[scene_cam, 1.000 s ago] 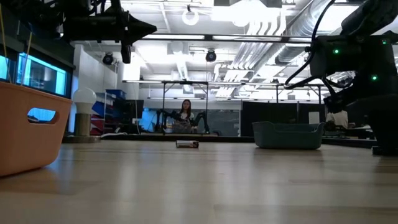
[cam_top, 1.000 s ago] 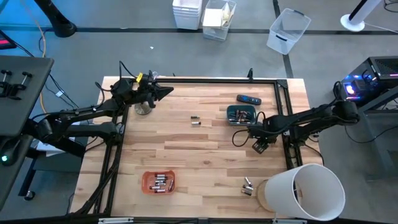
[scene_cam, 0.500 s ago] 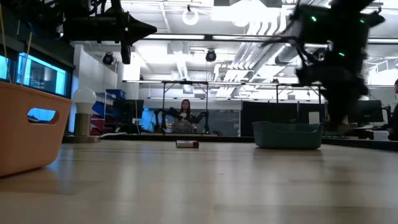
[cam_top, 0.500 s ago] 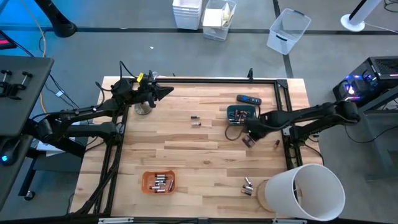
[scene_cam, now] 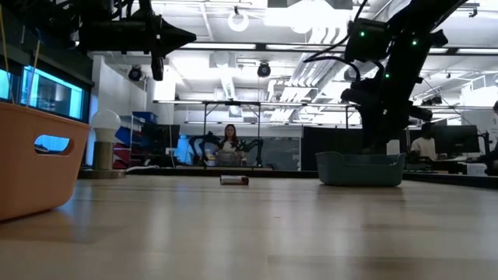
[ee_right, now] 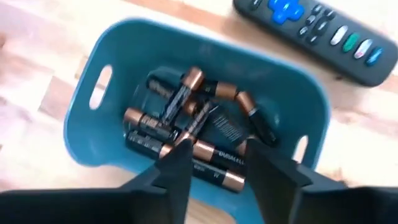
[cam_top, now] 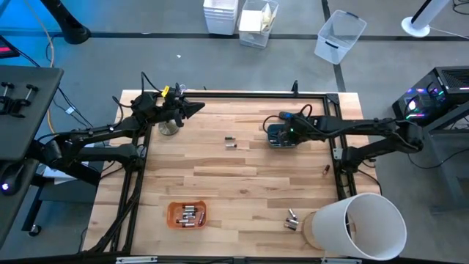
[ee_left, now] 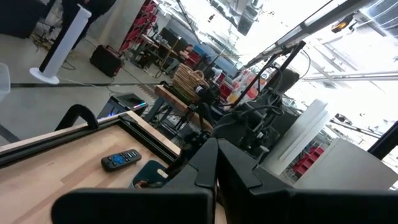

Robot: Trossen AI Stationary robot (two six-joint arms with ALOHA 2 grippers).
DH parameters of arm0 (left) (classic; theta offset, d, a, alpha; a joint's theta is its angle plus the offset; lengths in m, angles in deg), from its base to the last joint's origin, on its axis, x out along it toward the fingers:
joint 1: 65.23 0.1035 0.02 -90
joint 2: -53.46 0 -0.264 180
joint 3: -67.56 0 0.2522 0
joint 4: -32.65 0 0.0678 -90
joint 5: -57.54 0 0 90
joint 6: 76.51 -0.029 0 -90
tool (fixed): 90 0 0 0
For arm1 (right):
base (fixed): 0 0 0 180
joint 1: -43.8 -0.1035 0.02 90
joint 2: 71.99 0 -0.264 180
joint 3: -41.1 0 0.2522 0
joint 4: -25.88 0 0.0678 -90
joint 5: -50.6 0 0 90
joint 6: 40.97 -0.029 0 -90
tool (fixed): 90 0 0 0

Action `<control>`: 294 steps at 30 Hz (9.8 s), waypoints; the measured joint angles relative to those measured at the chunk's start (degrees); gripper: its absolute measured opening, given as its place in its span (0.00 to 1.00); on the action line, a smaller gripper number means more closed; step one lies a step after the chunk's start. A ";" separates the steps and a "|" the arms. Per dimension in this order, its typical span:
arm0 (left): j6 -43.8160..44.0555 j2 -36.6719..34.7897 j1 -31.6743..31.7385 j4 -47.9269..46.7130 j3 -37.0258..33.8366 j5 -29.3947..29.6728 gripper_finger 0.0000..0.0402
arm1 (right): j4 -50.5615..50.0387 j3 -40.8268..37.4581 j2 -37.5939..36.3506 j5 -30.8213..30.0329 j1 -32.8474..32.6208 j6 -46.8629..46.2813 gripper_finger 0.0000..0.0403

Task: Sort batteries
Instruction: Put the black battery into the blue bin, then put the silver battery into the orange bin

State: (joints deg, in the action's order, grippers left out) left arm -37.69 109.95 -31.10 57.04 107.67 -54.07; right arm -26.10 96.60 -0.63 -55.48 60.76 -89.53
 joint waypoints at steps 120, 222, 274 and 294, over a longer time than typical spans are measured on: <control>0.07 -0.02 0.02 -11.32 0.00 -3.38 0.00 | -9.18 27.85 41.03 18.18 -35.36 21.29 0.09; -26.02 0.13 6.73 -33.57 24.70 -9.22 0.00 | -4.09 33.61 29.88 9.72 -0.55 37.87 0.08; -22.82 4.72 -0.08 -40.27 24.70 -9.23 0.00 | 25.87 34.60 45.07 13.40 -4.64 43.44 0.57; -31.16 -10.20 -1.90 -48.31 24.65 -5.24 0.00 | 18.95 38.45 41.09 22.08 -7.37 40.39 0.09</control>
State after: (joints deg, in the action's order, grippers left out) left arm -68.85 99.76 -33.00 8.73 132.32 -59.31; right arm -7.15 135.04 40.45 -33.40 53.39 -49.14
